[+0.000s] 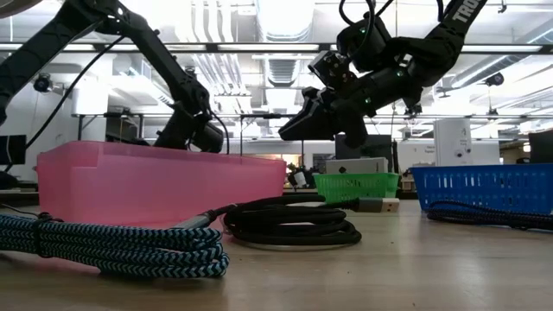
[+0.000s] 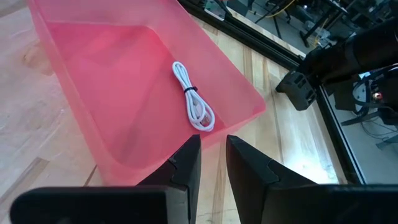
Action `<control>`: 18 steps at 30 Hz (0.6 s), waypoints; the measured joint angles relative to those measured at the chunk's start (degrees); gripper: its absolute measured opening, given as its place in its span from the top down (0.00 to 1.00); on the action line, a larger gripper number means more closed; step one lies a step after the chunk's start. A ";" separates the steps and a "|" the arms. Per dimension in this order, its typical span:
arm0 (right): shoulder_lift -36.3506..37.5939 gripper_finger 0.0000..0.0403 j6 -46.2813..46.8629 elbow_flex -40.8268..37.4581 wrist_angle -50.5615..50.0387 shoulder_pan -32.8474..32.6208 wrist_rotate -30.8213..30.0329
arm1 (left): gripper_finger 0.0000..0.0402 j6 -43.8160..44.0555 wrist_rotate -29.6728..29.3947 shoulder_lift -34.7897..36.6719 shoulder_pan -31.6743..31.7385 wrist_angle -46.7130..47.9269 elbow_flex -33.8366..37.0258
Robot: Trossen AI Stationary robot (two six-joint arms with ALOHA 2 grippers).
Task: Pick and place items into bin
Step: Put the top white charger adapter into the blue bin
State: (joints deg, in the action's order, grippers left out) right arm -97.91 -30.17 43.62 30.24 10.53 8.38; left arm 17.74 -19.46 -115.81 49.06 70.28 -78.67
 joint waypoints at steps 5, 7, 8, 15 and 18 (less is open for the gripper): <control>0.00 0.84 -0.02 0.00 0.00 0.01 0.00 | 0.39 -0.09 0.10 0.00 -0.02 -0.31 0.00; 0.00 0.84 -0.02 0.00 0.00 0.01 0.00 | 0.39 -0.10 0.08 0.00 0.00 -0.72 0.02; 0.00 0.84 0.00 0.00 0.00 0.01 0.00 | 0.39 -0.09 0.04 0.00 0.00 -0.84 0.02; 0.00 0.84 -0.02 0.00 0.01 0.01 0.00 | 0.39 -0.20 -0.32 0.13 -0.04 -3.34 0.00; 0.00 0.84 0.00 0.00 0.02 0.00 0.00 | 0.39 -0.14 -0.43 0.17 -0.04 -4.26 -0.04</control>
State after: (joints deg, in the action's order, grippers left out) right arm -97.91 -30.17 43.62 30.26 10.54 8.38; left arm 17.59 -19.89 -115.63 49.01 66.02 -78.72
